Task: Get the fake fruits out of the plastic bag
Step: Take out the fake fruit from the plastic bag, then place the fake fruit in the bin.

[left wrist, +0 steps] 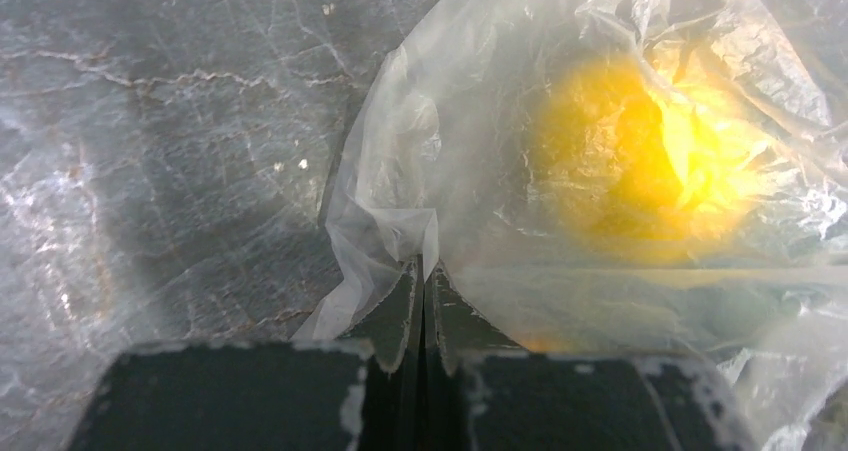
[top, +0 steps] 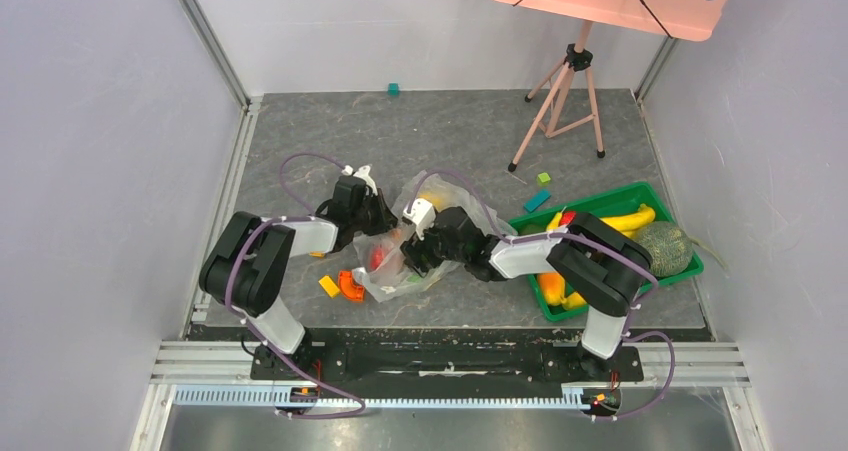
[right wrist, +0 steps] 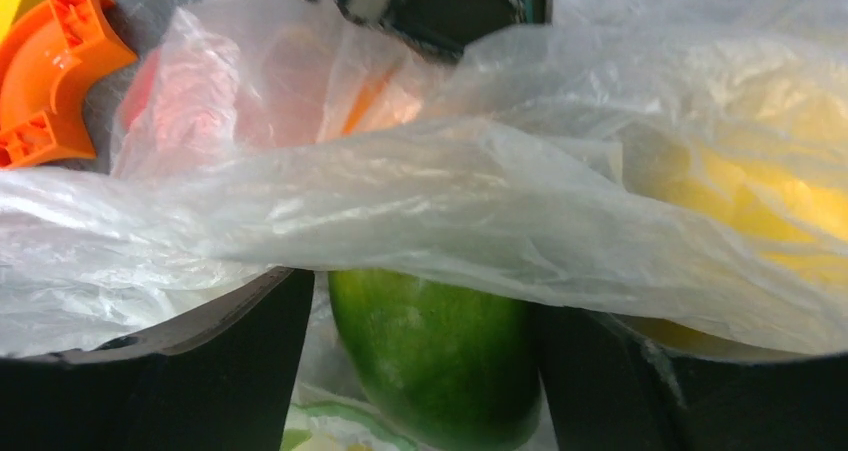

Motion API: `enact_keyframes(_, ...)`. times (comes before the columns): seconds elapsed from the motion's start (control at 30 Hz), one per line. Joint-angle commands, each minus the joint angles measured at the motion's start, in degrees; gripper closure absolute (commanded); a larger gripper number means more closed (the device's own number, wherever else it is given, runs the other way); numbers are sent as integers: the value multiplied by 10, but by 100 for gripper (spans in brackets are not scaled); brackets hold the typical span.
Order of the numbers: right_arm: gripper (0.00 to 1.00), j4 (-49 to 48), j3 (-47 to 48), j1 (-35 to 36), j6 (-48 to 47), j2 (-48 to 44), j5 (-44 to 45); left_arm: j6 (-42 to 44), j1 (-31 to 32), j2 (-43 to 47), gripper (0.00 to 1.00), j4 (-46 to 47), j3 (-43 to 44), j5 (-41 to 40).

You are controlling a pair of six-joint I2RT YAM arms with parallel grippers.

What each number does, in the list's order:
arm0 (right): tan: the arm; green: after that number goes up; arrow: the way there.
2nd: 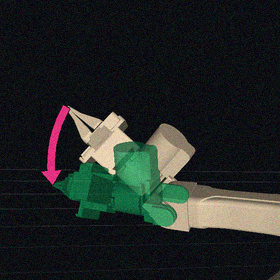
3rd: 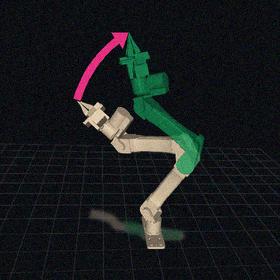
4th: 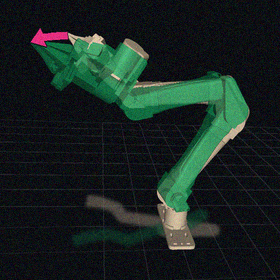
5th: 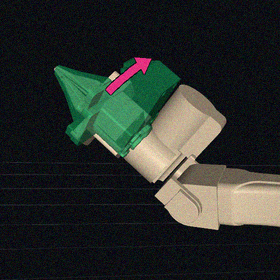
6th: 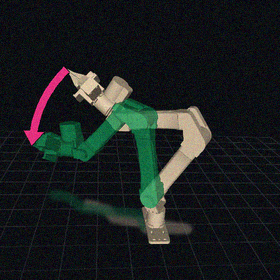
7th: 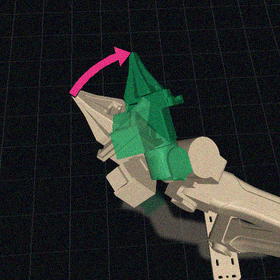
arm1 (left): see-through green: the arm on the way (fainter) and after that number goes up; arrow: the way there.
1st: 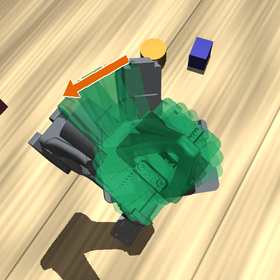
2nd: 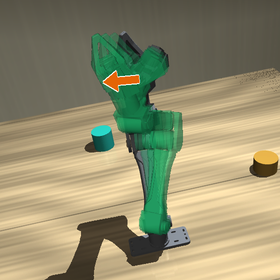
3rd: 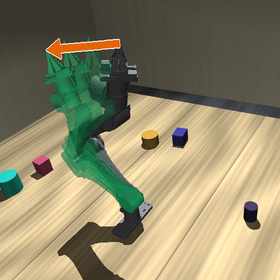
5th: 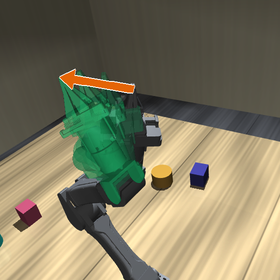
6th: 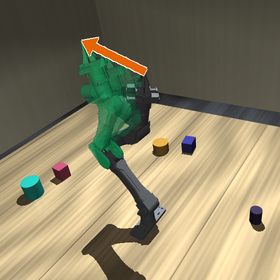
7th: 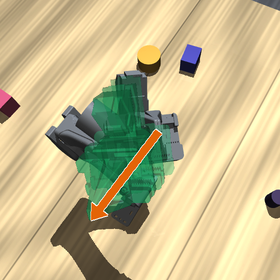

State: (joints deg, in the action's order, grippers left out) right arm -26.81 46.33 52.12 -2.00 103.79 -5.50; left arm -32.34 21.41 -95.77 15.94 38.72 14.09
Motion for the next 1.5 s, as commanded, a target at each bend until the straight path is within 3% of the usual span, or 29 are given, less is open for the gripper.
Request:
enact_keyframes(0.0,28,14,-14,-1,3,-30,21,-4,2,30,98,40,-24,-34)
enact_keyframes(0.13,46,32,-16,-1,11,-47,29,-6,2,33,98,44,-25,-47)
enact_keyframes(0.33,53,62,-26,0,19,-126,38,-1,2,33,98,33,-17,-61)
enact_keyframes(0.8,55,200,-70,1,54,-311,110,3,3,37,98,22,-10,-82)
enact_keyframes(1.13,49,323,-92,-4,104,-477,289,3,2,40,98,22,-11,-84)
enact_keyframes(1.47,46,486,-138,-116,254,-590,399,6,2,54,98,43,-28,-76)
